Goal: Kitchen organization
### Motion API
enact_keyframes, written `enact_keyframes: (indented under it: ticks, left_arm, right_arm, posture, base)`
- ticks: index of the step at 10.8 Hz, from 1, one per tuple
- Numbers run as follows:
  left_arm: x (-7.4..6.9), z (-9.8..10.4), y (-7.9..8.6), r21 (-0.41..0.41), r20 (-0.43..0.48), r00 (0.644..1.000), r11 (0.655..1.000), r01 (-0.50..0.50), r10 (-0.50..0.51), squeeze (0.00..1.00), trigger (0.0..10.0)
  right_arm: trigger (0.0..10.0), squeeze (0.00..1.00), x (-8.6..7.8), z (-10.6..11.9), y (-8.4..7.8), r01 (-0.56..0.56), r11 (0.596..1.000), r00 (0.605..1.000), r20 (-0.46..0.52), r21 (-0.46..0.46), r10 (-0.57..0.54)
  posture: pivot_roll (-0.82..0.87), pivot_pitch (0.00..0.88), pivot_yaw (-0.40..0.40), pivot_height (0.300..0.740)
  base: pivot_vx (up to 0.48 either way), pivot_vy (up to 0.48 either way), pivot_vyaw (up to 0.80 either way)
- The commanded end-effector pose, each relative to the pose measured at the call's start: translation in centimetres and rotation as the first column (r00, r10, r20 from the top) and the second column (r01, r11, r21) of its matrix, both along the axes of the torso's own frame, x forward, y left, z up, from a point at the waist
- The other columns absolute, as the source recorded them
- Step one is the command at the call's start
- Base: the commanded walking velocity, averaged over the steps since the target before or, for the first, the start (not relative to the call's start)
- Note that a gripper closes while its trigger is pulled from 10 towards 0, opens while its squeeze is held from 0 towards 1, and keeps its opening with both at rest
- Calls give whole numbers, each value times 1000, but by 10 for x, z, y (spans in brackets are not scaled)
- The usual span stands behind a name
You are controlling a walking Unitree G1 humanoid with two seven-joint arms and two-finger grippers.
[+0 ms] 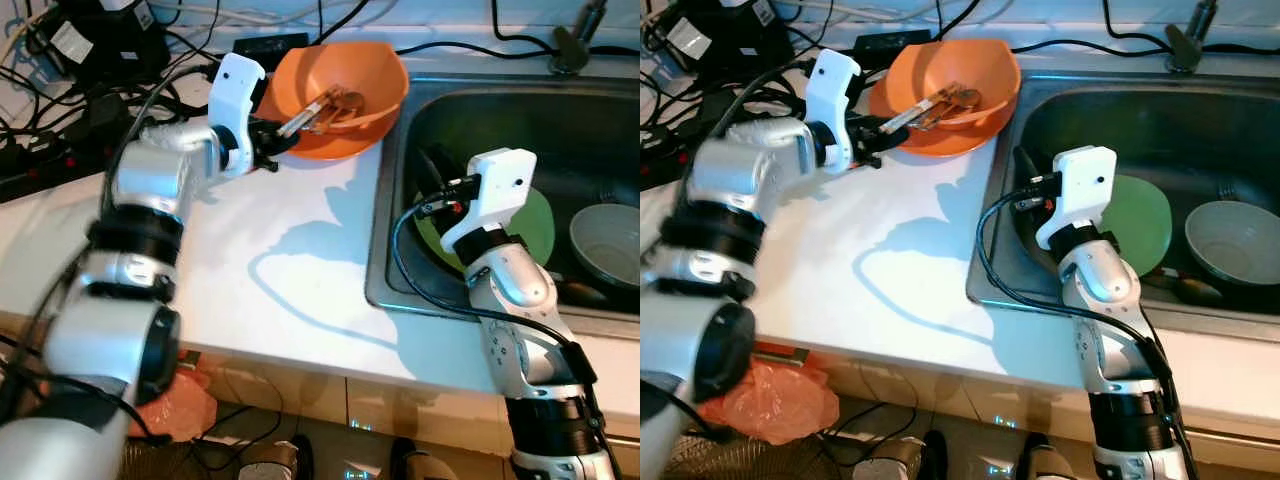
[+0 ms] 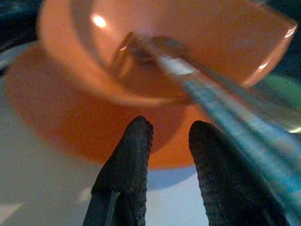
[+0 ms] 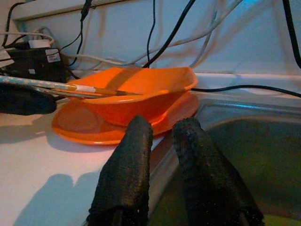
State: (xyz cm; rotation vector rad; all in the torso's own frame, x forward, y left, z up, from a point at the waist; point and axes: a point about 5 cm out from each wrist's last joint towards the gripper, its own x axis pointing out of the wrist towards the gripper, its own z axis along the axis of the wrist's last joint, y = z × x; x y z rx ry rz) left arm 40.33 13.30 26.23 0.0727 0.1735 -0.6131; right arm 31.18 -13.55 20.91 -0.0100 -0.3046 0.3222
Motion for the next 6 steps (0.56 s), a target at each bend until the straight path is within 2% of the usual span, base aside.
enact_keyframes:
  ticks: [1,3,4,6]
  left_arm:
    - [-1,1,1,-32,18,1000,999,-4,5,0,10000]
    - [-2,-13,-17,-73,-16,999,997,32,-33,0,10000]
    - [-2,-20,-25,-56,-31,998,997,50,-52,0,10000]
    - [3,-30,-31,21,-31,1000,1000,2,-1,0,10000]
  right_arm:
    - [10000,0,1,-22,1,3,1000,997,-78,-2,-3]
    - [10000,0,1,-20,1,7,1000,997,-72,0,-7]
    - [10000,0,0,-21,-2,17,1000,997,-72,-2,-17]
    - [10000,0,0,-22,-2,23,1000,997,-72,-1,-23]
  posture:
    - [111,182,177,740]
    - [89,185,178,740]
    - [83,185,181,740]
    - [80,185,186,740]
  base:
    - [0,0,0]
    - [0,0,0]
    - [0,0,0]
    - [0,0,0]
